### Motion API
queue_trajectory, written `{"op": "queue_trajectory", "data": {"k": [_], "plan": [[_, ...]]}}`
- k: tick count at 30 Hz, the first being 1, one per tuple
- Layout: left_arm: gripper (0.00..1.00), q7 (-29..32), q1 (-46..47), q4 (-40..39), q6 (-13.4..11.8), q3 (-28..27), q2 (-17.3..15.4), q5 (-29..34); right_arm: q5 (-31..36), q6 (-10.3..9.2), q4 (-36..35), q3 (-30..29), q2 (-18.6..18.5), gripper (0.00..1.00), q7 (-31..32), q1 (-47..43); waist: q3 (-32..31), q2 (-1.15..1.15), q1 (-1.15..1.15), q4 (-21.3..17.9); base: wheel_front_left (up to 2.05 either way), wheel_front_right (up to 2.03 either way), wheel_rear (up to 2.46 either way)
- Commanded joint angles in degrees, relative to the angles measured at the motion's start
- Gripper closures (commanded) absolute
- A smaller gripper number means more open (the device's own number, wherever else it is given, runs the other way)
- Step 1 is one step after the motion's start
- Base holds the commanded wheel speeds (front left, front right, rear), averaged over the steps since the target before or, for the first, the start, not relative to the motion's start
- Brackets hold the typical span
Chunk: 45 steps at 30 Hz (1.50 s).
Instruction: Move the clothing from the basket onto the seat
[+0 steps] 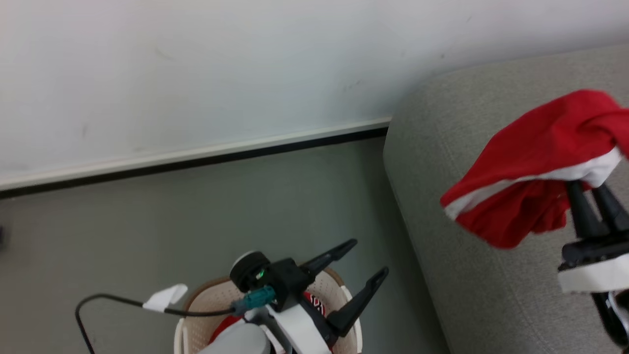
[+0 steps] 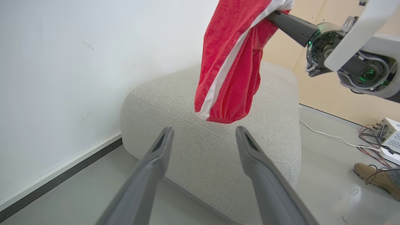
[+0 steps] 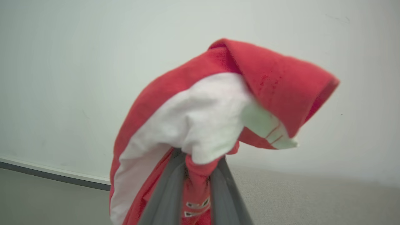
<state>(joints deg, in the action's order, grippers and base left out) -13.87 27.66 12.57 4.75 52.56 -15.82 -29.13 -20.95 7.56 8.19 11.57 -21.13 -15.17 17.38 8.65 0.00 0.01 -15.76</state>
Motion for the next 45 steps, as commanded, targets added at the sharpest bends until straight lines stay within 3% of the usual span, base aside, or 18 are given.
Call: {"op": "queue_trajectory", "data": {"k": [1, 7, 11, 17, 23, 27, 34, 35, 36, 37, 38, 45], "plan": [[0.00, 0.22, 2.06, -0.32, 0.25, -0.37, -0.64, 1.03, 1.04, -0.14, 0.92, -2.36, 0.74, 1.00, 0.03, 2.45, 5.62, 0.00, -0.01, 3.13, 0.00, 0.00, 0.00], [0.00, 0.42, 9.31, -1.00, 0.49, -1.94, -0.82, 2.55, 6.43, -0.14, 6.77, -13.66, 1.36, 1.00, 0.03, 14.28, 14.80, 0.00, -0.01, 7.64, 0.00, 0.00, 0.00], [0.00, -0.12, 12.53, -1.15, -0.11, -3.68, -0.48, 3.21, 9.82, -0.14, 12.89, -19.71, -1.28, 1.00, 0.07, 24.94, 20.38, 0.00, -0.01, 10.26, 0.00, 0.00, 0.00], [0.00, -0.87, 13.74, -1.57, -0.55, -5.35, -0.45, 3.88, 12.12, -0.14, 21.33, -28.88, -8.40, 1.00, 2.39, 40.84, 26.43, 0.00, -0.01, 13.89, 0.00, 0.00, 0.00], [0.00, -1.32, 12.94, -1.97, -1.28, -7.02, -0.33, 4.41, 15.14, -0.14, 28.88, -36.32, -11.79, 1.00, 4.76, 49.50, 30.69, 0.00, -0.01, 16.32, 0.00, 0.00, 0.00], [0.00, -1.33, 12.25, -2.34, -1.94, -7.97, 0.09, 4.83, 19.06, -0.14, 34.06, -42.26, -10.11, 1.00, 5.42, 49.01, 32.15, 0.00, -0.01, 17.32, 0.00, 0.00, 0.00], [0.00, -1.31, 9.14, -2.88, -2.56, -10.96, 0.39, 5.23, 29.00, -0.14, 40.72, -53.55, -3.66, 1.00, 7.11, 45.15, 31.49, 0.00, -0.01, 17.01, 0.00, 0.00, 0.00], [0.00, -1.27, 8.51, -2.76, -2.67, -11.42, 0.14, 5.45, 30.01, -0.14, 40.70, -54.39, -1.99, 0.88, 7.43, 44.75, 31.08, 0.00, -0.01, 16.75, 0.00, 0.00, 0.00], [0.00, -1.27, 7.87, -2.69, -2.75, -12.00, -0.06, 5.56, 31.23, -0.14, 40.03, -55.33, -0.58, 0.63, 7.14, 44.60, 30.64, 0.00, -0.01, 16.45, 0.00, 0.00, 0.00], [0.00, -1.28, 7.35, -2.66, -2.79, -12.47, -0.16, 5.48, 32.34, -0.14, 39.26, -56.06, 0.45, 0.24, 7.13, 44.63, 30.18, 0.00, -0.01, 16.14, 0.00, 0.00, 0.00], [0.00, -1.28, 6.82, -2.68, -2.78, -12.78, -0.22, 5.49, 33.26, -0.14, 38.56, -56.82, 1.21, 0.00, 7.51, 44.67, 29.69, 0.00, -0.01, 15.83, 0.00, 0.00, 0.00], [0.00, -1.28, 3.14, -2.10, -2.44, -15.41, 0.21, 5.19, 38.05, -0.14, 35.81, -55.33, 5.18, 0.00, 8.92, 40.58, 24.29, 0.00, -0.01, 13.59, 0.00, 0.00, 0.00]]}}
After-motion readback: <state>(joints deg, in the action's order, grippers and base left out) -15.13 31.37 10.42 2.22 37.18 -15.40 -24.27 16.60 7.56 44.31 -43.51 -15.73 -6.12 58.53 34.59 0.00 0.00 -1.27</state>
